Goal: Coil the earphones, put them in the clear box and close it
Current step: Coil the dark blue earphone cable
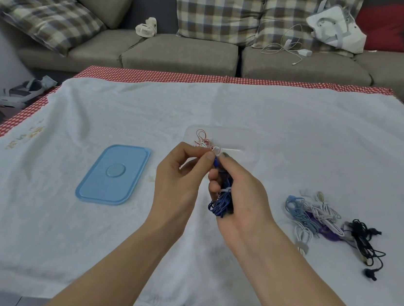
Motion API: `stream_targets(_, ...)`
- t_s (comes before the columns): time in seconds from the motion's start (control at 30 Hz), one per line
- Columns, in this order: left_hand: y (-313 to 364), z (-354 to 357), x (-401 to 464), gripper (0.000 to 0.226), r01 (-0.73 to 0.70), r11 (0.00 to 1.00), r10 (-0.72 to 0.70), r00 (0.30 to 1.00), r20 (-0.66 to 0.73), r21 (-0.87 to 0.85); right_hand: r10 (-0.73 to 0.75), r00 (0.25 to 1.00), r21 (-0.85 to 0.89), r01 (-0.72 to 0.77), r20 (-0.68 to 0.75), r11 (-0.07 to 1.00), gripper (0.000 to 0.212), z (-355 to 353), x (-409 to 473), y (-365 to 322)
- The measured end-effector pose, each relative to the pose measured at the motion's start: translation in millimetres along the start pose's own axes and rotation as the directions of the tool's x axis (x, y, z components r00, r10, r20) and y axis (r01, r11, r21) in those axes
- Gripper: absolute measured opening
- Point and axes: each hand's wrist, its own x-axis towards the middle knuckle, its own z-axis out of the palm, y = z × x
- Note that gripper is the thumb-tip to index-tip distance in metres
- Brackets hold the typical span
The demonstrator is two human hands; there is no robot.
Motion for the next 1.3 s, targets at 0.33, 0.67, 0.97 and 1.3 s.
stream_targets(0.33, -1.8, -0.7, -3.8, 0.002, 0.022, 1.000, -0.022, 1.000, 0.011, 0.012, 0.062, 0.997, 0.087, -0.067, 0.054, 0.994, 0.014, -6.6, 5.5, -0.1)
stream_targets(0.67, 4.9, -9.4, -0.1, 0.008, -0.058, 0.980, 0.047, 0.997, 0.062, 0.189, 0.105, 0.981, 0.081, -0.120, 0.165, 0.989, 0.021, -10.3, 4.7, -11.1)
stream_targets(0.97, 3.3, -15.0, 14.7, 0.012, -0.166, 0.876, 0.139, 0.986, 0.093, 0.453, 0.143, 0.979, -0.065, -0.135, 0.147, 0.989, 0.012, -3.2, 14.7, -9.9)
stream_targets(1.3, 11.6, -16.5, 54.4, 0.021, 0.014, 0.889, -0.034, 0.999, 0.037, 0.458, 0.064, 0.991, -0.565, 0.014, 0.119, 0.825, 0.024, 21.1, 49.8, -66.1)
